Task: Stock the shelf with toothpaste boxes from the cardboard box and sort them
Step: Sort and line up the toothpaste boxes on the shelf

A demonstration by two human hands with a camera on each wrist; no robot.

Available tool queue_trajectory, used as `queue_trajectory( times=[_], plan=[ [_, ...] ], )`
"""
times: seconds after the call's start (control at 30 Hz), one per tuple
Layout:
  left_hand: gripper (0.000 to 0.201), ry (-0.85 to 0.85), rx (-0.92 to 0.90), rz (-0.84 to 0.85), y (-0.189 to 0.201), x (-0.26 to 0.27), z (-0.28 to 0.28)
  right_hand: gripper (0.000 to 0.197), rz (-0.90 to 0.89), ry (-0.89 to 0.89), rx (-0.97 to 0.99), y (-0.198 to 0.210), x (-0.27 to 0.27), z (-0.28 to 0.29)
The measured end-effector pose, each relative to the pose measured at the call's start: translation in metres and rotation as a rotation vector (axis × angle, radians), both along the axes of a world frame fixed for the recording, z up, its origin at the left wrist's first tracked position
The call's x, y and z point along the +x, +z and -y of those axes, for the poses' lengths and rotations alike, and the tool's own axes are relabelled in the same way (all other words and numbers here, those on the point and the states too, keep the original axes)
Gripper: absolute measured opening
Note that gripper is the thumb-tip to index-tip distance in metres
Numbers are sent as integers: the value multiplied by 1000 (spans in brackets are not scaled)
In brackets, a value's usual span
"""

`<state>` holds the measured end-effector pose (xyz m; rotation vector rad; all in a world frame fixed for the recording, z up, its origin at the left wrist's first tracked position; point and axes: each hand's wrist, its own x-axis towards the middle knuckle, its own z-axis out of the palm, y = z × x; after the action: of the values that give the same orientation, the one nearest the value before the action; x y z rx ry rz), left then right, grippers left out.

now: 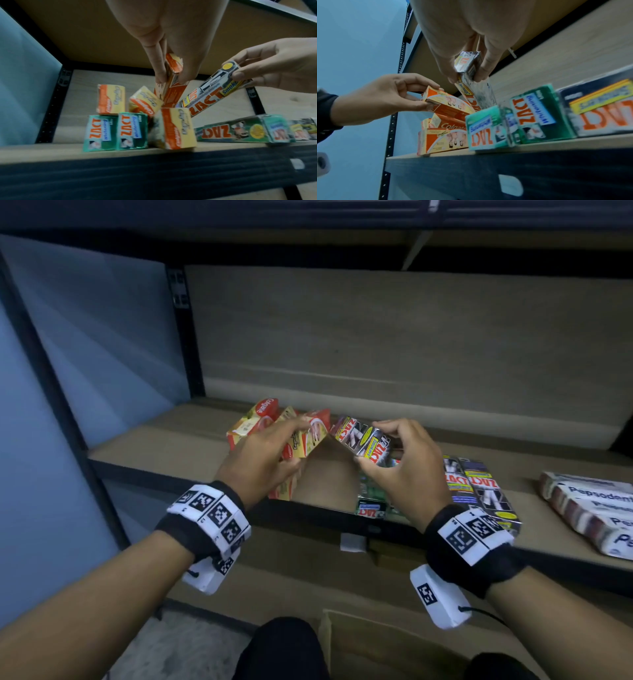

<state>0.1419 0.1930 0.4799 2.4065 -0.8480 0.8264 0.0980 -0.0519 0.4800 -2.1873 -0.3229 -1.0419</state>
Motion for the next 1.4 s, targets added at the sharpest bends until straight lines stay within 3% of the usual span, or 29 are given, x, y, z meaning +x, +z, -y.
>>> queue_trajectory(
  times=[0.33, 0.57, 0.93, 1.17, 1.4],
  plan=[
    [54, 132, 37, 22, 24, 13, -57, 44, -135, 49, -112, 3, 38, -71],
    [59, 124, 94, -10, 17, 26, -70, 49, -175, 87, -242, -11, 54, -108],
    [68, 240, 138, -174, -3, 52, -64, 39, -278, 150, -132, -31, 72, -108],
    [56, 253, 235, -211, -6, 54, -70, 43, -298, 148, -120, -26, 64, -104],
    [49, 218, 219, -199, -2, 43, -60, 48, -308, 143, -105, -24, 55, -102]
  ],
)
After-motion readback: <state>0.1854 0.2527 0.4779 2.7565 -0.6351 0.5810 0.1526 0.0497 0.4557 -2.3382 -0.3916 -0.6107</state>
